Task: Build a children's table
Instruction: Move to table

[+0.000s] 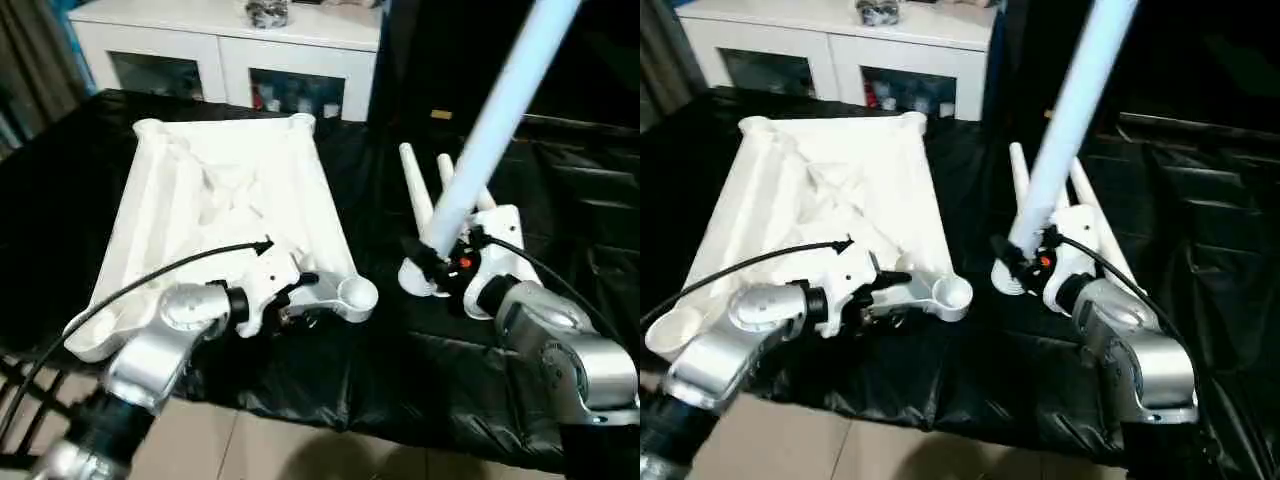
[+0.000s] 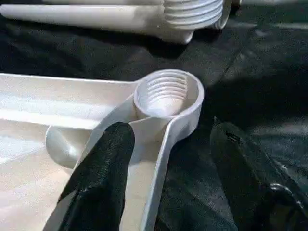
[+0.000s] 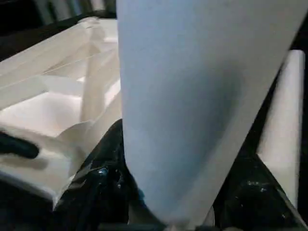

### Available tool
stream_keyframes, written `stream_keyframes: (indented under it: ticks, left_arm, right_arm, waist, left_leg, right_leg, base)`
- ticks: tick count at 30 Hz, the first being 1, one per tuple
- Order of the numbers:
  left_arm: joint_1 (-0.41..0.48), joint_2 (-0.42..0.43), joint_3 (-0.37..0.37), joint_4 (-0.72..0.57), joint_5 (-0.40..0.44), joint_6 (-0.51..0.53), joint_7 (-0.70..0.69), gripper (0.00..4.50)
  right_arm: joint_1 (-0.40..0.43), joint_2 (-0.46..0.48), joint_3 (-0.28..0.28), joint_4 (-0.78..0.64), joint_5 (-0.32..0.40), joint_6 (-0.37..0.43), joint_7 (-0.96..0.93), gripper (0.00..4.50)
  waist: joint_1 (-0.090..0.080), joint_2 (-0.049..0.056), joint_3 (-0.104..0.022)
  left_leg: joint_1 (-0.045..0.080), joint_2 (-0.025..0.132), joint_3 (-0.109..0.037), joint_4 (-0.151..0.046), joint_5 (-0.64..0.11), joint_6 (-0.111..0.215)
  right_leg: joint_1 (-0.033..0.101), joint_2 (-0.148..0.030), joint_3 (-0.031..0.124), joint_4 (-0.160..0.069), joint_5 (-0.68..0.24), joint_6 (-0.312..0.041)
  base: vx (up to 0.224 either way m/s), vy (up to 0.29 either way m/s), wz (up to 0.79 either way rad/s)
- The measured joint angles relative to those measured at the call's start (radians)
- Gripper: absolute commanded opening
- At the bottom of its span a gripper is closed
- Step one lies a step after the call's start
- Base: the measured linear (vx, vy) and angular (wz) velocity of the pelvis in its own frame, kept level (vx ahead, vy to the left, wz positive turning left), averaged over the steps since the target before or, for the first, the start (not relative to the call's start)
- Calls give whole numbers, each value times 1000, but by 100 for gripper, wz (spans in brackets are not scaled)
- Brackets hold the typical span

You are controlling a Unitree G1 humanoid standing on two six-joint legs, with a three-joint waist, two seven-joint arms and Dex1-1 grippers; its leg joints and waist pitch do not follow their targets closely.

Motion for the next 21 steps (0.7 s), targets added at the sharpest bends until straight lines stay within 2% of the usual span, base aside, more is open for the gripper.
stream_keyframes:
  ticks: [2, 5, 11, 16, 21]
  left_arm:
    - [-31, 4, -1, 63, 12, -22, -17, 251]
    - [-67, 5, 0, 129, 16, -37, -40, 216]
    - [-100, 24, -12, 201, 14, -42, -138, 177]
    - [-119, 27, -25, 248, 16, -54, -176, 135]
    - [-146, 26, -28, 326, 36, -101, -186, 93]
  right_arm:
    - [-9, -18, 22, 2, -1, 0, 33, 189]
    - [-18, -25, 35, 5, 0, 0, 63, 189]
    - [-33, -45, 84, 34, -22, 4, 87, 189]
    - [-61, -43, 85, 53, -21, 10, 97, 189]
    - [-65, -42, 87, 62, -21, 3, 110, 189]
  waist:
    - [1, 0, 0]
    - [1, 0, 0]
    - [3, 0, 0]
    - [4, 0, 0]
    - [6, 1, 0]
  left_leg:
    - [-1, 7, 8, -3, 6, -1]
    - [-1, 15, 18, -5, 9, -6]
    - [-3, 16, 19, -9, 11, -9]
    - [-6, 18, 19, -9, 13, -7]
    - [-12, 24, 19, -10, 17, -9]
  right_leg:
    - [0, 0, -1, 0, 1, -1]
    - [0, 0, -3, 0, 2, -2]
    - [-1, 0, -4, -1, 2, -2]
    - [-2, 0, -8, -3, 2, -2]
    - [-2, -2, -19, -6, 2, -3]
  base:
    - [0, 0, 0]
    - [0, 0, 0]
    - [0, 0, 0]
    - [0, 0, 0]
    - [0, 0, 0]
